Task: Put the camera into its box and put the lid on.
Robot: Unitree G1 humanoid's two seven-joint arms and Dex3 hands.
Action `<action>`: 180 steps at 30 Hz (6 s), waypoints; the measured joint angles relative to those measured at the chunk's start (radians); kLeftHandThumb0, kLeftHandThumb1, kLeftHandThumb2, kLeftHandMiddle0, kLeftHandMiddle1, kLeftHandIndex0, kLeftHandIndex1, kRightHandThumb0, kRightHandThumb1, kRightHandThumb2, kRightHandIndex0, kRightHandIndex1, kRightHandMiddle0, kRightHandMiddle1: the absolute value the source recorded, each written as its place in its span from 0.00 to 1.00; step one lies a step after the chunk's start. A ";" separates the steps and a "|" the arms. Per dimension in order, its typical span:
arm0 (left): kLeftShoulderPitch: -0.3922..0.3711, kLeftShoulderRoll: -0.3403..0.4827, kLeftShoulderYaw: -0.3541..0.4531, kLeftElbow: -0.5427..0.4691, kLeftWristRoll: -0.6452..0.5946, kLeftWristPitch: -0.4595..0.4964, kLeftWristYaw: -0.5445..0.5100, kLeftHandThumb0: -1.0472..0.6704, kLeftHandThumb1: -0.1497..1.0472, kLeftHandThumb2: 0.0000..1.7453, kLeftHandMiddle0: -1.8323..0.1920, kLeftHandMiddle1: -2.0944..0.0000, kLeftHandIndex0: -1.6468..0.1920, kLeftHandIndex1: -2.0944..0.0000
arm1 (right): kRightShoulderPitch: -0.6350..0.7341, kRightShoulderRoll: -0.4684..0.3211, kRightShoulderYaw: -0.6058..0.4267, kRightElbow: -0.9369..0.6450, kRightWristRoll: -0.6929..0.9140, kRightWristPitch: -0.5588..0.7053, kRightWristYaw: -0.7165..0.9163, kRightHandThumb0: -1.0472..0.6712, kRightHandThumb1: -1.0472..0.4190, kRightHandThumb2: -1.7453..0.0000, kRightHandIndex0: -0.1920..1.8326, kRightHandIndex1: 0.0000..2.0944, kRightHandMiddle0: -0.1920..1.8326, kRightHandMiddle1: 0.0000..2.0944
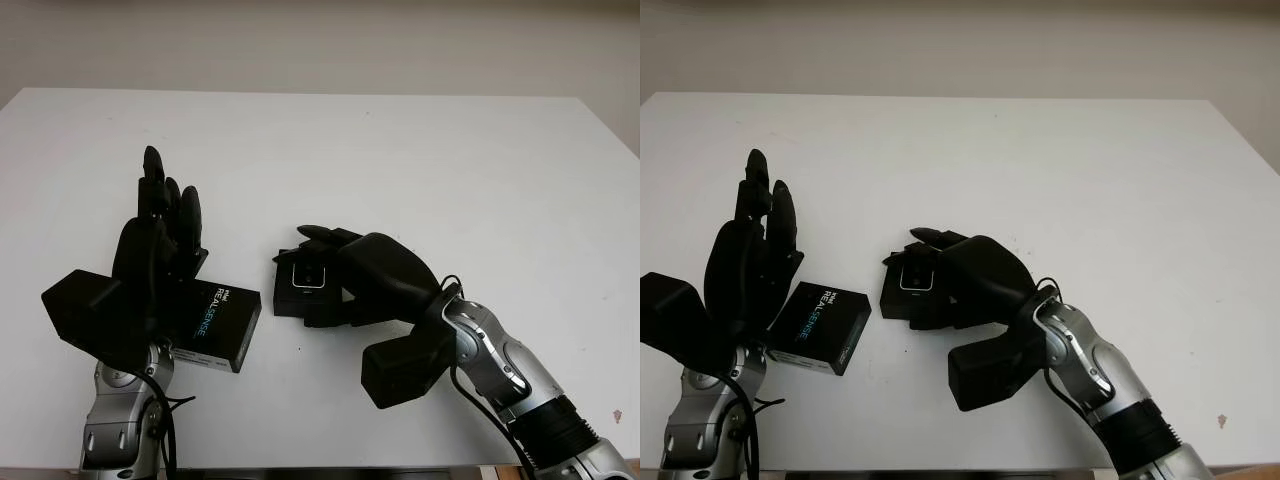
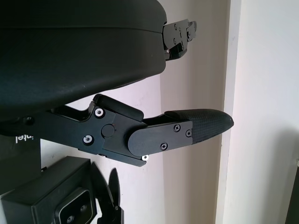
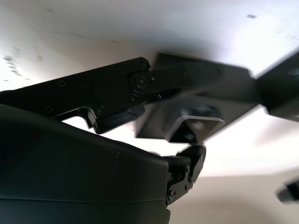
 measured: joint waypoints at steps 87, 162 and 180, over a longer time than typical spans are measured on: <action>-0.008 0.754 -0.184 0.183 0.425 -0.387 -0.640 0.25 0.85 0.04 0.89 0.96 0.89 0.96 | -0.074 0.243 -0.484 -0.085 0.948 0.607 0.062 0.19 0.00 0.63 0.00 0.01 0.01 0.02; -0.438 0.525 -0.304 -0.141 0.305 0.685 -0.561 0.51 0.89 0.03 0.69 0.31 0.71 0.31 | -0.018 0.306 -0.404 -0.073 0.926 0.523 0.072 0.21 0.00 0.65 0.00 0.02 0.00 0.02; -0.524 0.455 -0.429 -0.067 0.372 0.773 -0.519 0.55 0.91 0.03 0.72 0.30 0.73 0.28 | -0.010 0.334 -0.392 -0.068 0.921 0.502 0.051 0.21 0.00 0.66 0.00 0.02 0.01 0.02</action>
